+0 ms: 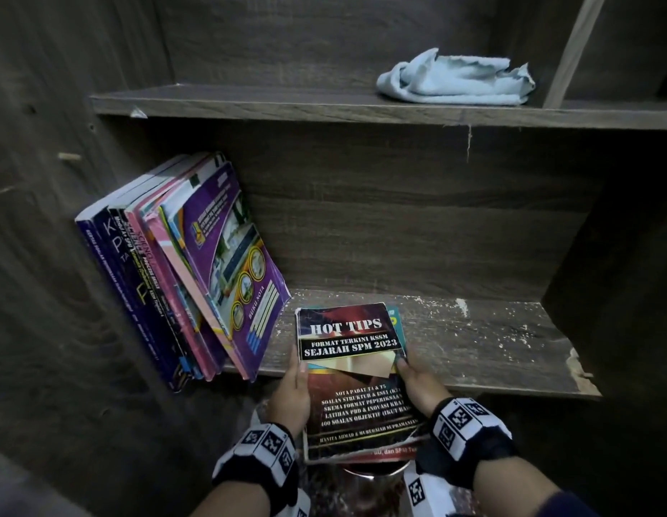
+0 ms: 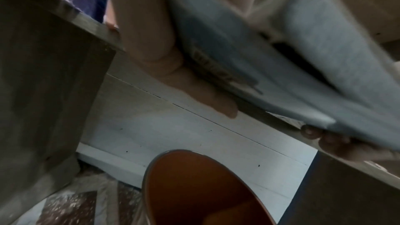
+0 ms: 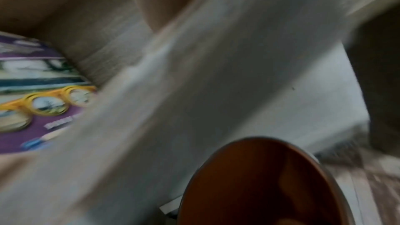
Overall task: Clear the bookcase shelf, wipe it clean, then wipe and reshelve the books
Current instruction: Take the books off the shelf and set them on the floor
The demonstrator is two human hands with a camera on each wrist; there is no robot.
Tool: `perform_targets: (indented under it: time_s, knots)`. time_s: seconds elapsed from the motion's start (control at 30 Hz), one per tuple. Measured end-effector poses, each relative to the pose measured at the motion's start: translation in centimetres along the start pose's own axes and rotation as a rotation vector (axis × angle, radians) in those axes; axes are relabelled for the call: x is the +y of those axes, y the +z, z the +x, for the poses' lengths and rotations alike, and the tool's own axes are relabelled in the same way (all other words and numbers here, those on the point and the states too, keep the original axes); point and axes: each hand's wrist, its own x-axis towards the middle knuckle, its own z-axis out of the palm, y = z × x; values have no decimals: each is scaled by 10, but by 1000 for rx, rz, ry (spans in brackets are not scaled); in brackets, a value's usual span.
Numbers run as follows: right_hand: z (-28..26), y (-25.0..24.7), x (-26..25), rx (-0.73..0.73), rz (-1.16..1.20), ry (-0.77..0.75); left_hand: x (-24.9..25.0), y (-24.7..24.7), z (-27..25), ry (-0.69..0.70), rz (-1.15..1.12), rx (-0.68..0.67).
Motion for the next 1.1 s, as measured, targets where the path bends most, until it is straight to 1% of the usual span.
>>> perform_targets:
  time_s: [0.07, 0.17, 0.3, 0.43, 0.5, 0.6, 0.77, 0.93, 1.0, 1.1]
  knots:
    - [-8, 0, -4, -3, 35, -27, -1, 1, 1, 18, -24, 33]
    - [-26, -2, -17, 61, 121, -36, 6, 1, -4, 63, -22, 77]
    - [-45, -16, -31, 116, 229, -56, 32, -8, -17, 115, -74, 47]
    - [-77, -48, -51, 155, 303, -124, 76, -17, -37, 259, -97, -9]
    - [-102, -67, -60, 195, 308, -170, 98, -18, -52, 315, -102, -37]
    - [-150, -93, -66, 300, 318, -234, 129, -14, -81, 373, -114, -91]
    - [-240, -134, -63, 532, 318, -336, 171, -2, -142, 478, -231, -222]
    - [-322, -170, -64, 711, 284, -389, 211, 17, -190, 571, -258, -352]
    - [-346, -184, -62, 749, 230, -392, 228, 28, -207, 606, -276, -381]
    - [-374, -203, -59, 846, 161, -413, 253, 40, -231, 678, -259, -396]
